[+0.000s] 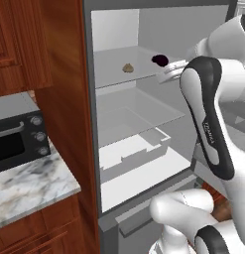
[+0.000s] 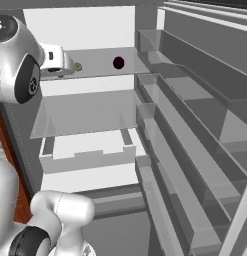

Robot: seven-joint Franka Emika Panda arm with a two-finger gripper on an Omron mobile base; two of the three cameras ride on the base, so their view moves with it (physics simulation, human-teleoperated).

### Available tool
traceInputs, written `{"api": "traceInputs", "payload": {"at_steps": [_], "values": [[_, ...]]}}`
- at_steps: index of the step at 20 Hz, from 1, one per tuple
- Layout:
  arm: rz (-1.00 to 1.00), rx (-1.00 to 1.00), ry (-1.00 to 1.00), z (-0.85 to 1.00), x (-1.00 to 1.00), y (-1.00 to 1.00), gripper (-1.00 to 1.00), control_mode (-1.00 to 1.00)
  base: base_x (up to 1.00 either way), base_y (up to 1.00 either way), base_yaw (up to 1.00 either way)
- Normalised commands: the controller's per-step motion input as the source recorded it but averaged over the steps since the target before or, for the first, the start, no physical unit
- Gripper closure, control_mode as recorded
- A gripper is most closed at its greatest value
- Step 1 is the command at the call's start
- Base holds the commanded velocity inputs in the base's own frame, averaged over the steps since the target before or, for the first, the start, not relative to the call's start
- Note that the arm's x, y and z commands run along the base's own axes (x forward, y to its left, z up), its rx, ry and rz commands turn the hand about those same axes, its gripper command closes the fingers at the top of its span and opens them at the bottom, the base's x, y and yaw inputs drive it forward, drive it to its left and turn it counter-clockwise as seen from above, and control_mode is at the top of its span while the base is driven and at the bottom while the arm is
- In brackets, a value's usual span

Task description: Retrieve the bottle and the shaker from the cabinet and place them next to the mixing bowl on the counter. Then add garlic from the fridge to the mixing bowl.

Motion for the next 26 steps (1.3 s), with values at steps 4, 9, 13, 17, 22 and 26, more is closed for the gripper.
{"api": "traceInputs", "payload": {"at_steps": [4,9,13,17,22,26], "values": [[0.00,0.00,0.04,0.04,0.65,0.00,-1.00,-1.00,0.00,0.00,0.00],[0.00,0.00,0.05,0.01,0.38,0.01,-1.00,-1.00,0.00,0.00,0.00],[-0.04,-0.02,0.00,-0.09,0.47,0.16,-1.00,-1.00,0.00,0.00,0.00],[-0.03,-0.01,0.00,-0.04,0.56,0.16,-1.00,-1.00,0.00,0.00,0.00],[-0.01,0.00,0.00,-0.26,0.54,0.08,-1.00,-1.00,0.00,0.00,0.00],[0.00,0.00,0.05,-0.26,0.43,0.11,-1.00,-1.00,0.00,0.00,0.00]]}}
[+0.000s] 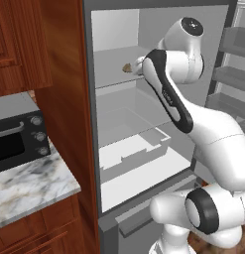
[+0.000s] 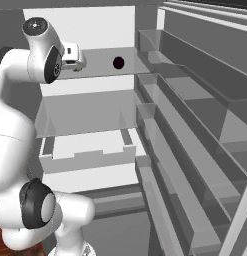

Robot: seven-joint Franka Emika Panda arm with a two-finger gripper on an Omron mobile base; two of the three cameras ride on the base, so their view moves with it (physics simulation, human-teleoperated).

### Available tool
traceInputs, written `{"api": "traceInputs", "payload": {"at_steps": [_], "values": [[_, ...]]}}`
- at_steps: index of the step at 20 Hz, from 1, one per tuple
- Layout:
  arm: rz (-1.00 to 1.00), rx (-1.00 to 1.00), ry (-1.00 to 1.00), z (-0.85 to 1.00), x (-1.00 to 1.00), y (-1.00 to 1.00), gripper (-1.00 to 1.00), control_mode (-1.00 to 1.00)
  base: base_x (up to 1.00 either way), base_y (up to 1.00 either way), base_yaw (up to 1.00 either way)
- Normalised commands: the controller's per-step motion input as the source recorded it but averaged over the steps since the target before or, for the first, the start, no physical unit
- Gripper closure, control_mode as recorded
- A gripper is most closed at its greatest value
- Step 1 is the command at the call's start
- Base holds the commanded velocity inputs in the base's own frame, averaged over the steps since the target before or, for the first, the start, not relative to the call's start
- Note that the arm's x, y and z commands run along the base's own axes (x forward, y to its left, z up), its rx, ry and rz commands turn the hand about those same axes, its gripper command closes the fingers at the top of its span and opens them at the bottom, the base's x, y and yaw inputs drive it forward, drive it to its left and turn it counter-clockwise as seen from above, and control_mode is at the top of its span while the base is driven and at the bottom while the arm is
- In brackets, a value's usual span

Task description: Retrieve the bottle and the shaker from the cabinet and place them next to the mixing bowl on the counter. Then add garlic from the fridge to the mixing bowl.

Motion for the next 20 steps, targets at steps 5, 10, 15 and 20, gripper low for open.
{"api": "traceInputs", "payload": {"at_steps": [5,10,15,20], "values": [[0.00,0.00,0.08,-0.12,0.54,0.07,-1.00,-1.00,0.00,0.00,0.00],[0.01,0.00,0.12,0.00,0.68,0.02,-1.00,-1.00,0.00,0.00,0.00],[0.02,0.00,0.13,0.06,0.55,0.00,-1.00,-1.00,0.00,0.00,0.00],[0.01,0.00,0.01,0.00,0.31,0.00,-1.00,-1.00,0.00,0.00,0.00]]}}
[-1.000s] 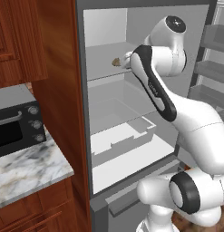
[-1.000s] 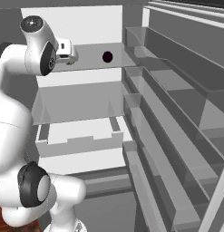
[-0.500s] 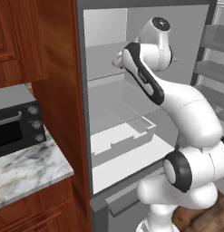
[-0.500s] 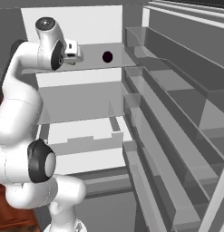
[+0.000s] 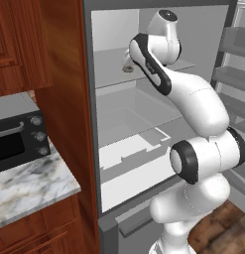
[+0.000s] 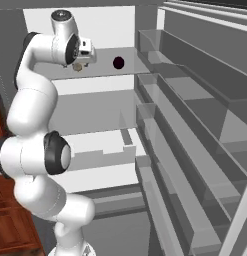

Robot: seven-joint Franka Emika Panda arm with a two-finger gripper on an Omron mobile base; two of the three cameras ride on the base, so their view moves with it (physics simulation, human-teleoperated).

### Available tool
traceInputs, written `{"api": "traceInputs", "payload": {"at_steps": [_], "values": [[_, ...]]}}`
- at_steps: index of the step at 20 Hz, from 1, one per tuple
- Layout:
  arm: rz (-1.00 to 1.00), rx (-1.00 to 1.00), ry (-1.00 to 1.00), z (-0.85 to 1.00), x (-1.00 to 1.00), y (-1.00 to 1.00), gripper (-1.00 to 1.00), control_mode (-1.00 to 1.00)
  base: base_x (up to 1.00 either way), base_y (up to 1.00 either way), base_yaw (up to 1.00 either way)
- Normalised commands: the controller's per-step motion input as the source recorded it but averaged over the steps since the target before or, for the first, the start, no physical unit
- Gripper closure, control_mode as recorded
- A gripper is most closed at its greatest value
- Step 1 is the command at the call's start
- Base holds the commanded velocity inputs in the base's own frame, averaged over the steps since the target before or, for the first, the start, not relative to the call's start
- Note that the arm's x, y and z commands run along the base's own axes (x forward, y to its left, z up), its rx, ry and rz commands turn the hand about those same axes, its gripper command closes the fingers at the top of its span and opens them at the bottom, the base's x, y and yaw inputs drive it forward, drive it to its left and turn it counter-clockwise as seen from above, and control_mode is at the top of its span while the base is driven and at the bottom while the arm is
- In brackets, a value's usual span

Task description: Retrieve the bottle and the shaker from the cabinet and place them next to the mixing bowl on the counter. Then add garlic from the fridge to the mixing bowl.

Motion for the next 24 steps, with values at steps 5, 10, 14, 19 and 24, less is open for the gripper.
{"api": "traceInputs", "payload": {"at_steps": [5,10,14,19,24], "values": [[0.00,0.00,0.00,-0.14,0.15,0.01,-1.00,-1.00,0.00,0.00,0.00],[0.00,0.00,0.00,-0.55,0.13,0.12,-1.00,-1.00,0.00,0.00,0.00],[0.00,0.00,0.00,-0.34,0.16,0.13,-1.00,-1.00,0.00,0.00,0.00],[0.00,0.01,0.00,0.05,0.18,0.02,-1.00,-1.00,0.00,0.00,0.00],[0.00,0.04,0.00,0.19,0.23,0.00,-1.00,-1.00,0.00,0.00,0.00]]}}
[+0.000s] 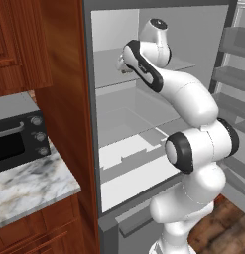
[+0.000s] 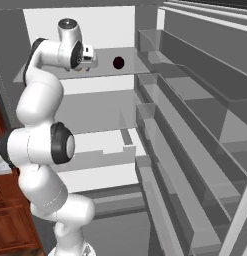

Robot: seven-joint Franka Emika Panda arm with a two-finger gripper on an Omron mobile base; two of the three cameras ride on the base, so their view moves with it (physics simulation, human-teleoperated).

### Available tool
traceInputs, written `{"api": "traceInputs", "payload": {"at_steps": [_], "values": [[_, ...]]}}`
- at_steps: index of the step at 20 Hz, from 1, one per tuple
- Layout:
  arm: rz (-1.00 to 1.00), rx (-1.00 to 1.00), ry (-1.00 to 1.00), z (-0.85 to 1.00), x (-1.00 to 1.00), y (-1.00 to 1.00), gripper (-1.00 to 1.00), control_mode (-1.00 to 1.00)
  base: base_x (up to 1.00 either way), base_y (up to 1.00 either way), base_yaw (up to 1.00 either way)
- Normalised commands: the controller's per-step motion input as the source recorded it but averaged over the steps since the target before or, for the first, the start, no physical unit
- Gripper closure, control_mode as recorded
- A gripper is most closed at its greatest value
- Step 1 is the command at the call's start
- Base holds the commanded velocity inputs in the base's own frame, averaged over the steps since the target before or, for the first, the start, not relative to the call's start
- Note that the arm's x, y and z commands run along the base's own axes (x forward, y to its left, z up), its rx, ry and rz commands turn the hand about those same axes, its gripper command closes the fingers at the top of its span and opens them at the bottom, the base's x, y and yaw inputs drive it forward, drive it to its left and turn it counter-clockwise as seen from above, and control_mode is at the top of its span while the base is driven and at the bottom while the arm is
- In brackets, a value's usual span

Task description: Retrieve the bottle and the shaker from the cabinet and place them next to the mixing bowl on the counter. Then add garlic from the fridge to the mixing bowl.

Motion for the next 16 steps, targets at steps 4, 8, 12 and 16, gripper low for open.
{"api": "traceInputs", "payload": {"at_steps": [4,8,12,16], "values": [[0.00,0.02,0.01,0.01,0.40,0.00,-1.00,-1.00,0.00,0.00,0.00],[-0.02,0.01,0.01,0.00,0.41,0.00,-1.00,-1.00,0.00,0.00,0.00],[-0.02,0.00,0.00,0.00,0.23,0.00,-1.00,-1.00,0.00,0.00,0.00],[0.00,0.00,-0.02,0.06,-0.24,0.00,-1.00,-1.00,0.00,0.00,0.00]]}}
